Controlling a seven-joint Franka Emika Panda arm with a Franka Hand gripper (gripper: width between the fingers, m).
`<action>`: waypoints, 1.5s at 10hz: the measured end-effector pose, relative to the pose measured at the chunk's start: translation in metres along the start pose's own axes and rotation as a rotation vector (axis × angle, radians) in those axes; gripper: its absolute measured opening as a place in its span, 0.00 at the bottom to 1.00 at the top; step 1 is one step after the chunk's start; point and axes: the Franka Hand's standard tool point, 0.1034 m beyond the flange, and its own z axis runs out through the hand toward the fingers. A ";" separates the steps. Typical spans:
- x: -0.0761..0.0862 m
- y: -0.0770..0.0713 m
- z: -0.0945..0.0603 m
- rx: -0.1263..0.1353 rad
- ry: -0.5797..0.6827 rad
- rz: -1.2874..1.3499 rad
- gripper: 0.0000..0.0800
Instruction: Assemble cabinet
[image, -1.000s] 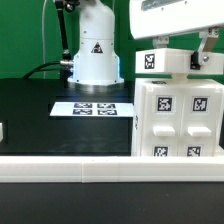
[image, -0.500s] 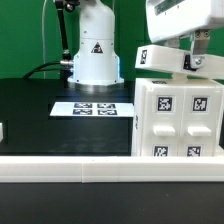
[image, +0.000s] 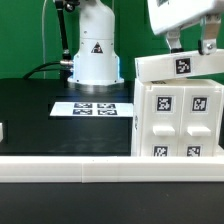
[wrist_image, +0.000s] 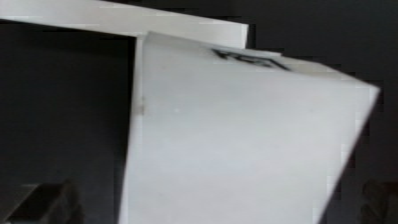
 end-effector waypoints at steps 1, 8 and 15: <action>-0.002 -0.003 -0.009 0.015 -0.009 -0.005 1.00; -0.003 -0.016 -0.018 0.029 -0.006 -0.462 1.00; 0.001 -0.015 -0.014 0.022 0.016 -1.174 1.00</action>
Offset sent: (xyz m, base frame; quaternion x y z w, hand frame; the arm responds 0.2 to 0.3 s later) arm 0.0000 0.0000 0.0000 0.0000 0.0000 -0.0650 0.9979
